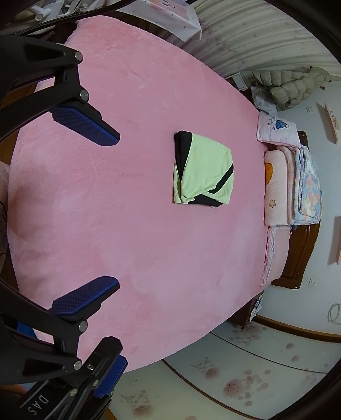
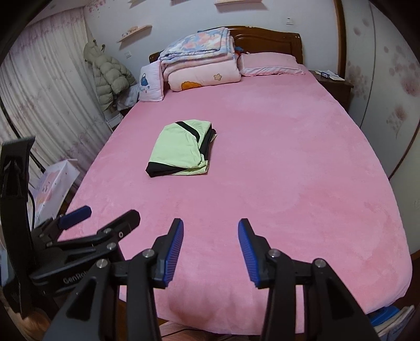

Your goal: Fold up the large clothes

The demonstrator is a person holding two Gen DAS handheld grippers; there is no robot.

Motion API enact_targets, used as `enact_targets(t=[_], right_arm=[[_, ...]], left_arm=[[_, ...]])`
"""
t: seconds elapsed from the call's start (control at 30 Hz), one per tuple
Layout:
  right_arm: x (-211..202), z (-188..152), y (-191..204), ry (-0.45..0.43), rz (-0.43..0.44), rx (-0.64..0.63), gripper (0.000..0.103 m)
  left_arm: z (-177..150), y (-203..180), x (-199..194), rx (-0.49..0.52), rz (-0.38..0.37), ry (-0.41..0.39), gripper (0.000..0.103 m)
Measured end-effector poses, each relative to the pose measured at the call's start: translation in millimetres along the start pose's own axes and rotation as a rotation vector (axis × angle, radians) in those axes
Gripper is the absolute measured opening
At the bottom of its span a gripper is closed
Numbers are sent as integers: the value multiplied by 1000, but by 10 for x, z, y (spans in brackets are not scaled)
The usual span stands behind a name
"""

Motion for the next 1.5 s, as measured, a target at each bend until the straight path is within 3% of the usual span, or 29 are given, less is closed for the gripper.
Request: enact_targets(t=[0.27, 0.83, 1.07, 1.5], right_arm=[[-6, -32, -152, 33, 33, 21, 47], [-27, -38, -299, 34, -58, 3, 47], [6, -14, -405, 42, -47, 42, 67], [9, -6, -395, 38, -62, 39, 69]], left_arm=[[-26, -155, -38, 14, 11, -14, 99], [-56, -261, -6, 39, 24, 13, 99], [-54, -261, -13, 38, 28, 11, 99], [-55, -268, -29, 38, 31, 12, 99]])
Point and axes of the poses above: each gripper's, at about its wrist camera, not at the fingertips, and x roughly the way its jaws point, y to its left, z to its top, the point moved 1 cm from there along x, roughly the way its jaws point, and after that the axes turned 15 degrees about -z, right-handed, at the moved point
